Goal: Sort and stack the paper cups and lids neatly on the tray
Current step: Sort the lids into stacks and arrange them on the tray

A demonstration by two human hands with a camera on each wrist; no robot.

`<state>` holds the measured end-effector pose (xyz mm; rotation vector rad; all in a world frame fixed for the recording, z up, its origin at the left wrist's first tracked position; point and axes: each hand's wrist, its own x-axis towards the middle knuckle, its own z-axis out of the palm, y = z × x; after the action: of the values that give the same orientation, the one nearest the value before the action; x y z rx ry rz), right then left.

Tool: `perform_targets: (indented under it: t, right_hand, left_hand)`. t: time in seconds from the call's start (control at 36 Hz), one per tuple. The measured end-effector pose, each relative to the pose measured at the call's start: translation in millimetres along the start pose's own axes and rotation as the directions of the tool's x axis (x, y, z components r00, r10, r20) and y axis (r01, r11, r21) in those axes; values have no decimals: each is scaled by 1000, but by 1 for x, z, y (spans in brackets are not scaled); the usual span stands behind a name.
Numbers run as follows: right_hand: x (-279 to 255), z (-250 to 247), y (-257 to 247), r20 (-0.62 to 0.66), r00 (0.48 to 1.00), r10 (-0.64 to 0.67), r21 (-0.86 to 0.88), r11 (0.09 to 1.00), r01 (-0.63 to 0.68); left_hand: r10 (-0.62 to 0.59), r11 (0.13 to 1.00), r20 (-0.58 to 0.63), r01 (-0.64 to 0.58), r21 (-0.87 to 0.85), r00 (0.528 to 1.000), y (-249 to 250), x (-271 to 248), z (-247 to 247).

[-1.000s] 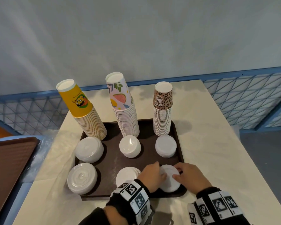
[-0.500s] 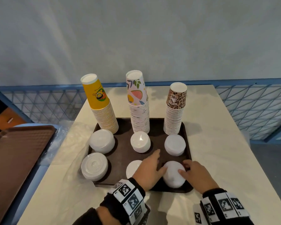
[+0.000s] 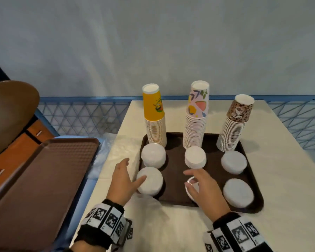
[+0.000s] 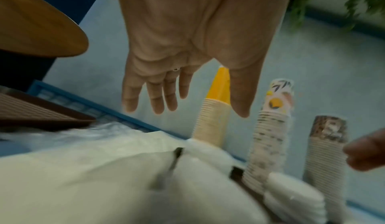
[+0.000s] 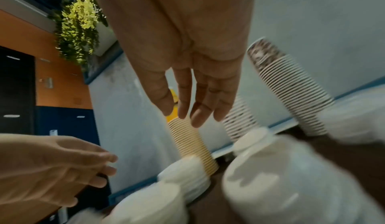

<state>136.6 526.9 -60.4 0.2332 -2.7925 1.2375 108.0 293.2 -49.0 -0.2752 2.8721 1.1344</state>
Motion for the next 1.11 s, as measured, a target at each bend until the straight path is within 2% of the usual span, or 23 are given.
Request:
perform_targets:
  t: [0.08, 0.14, 0.19, 0.28, 0.42, 0.64, 0.86, 1.11]
  right_hand:
    - [-3, 42, -22, 115, 993, 29, -16, 999, -27]
    - [-4, 68, -31, 183, 979, 87, -95, 993, -70]
    - [-5, 89, -36, 215, 960, 177, -169, 975, -142]
    - [-9, 113, -35, 232, 933, 275, -267, 940, -211]
    - [-5, 133, -33, 157, 926, 342, -342, 899, -274]
    - [2, 139, -44, 110, 913, 393, -438, 844, -311]
    - [-1, 140, -48, 120, 910, 397, -472, 829, -300]
    - [0, 140, -48, 97, 922, 374, -450, 843, -294]
  left_hand:
    - [-101, 986, 121, 84, 144, 987, -37, 3, -9]
    - [-160, 975, 236, 116, 190, 959, -56, 3, -10]
    - [-168, 969, 337, 92, 231, 926, -68, 3, -8]
    - [-182, 960, 398, 75, 270, 899, -78, 4, -11]
    - [-26, 954, 359, -85, 289, 933, -98, 10, -25]
    - [36, 978, 410, -116, 172, 911, -120, 10, -53]
    - [146, 964, 387, -220, 153, 910, -122, 6, -69]
    - [304, 930, 309, -350, 108, 901, -117, -3, -112]
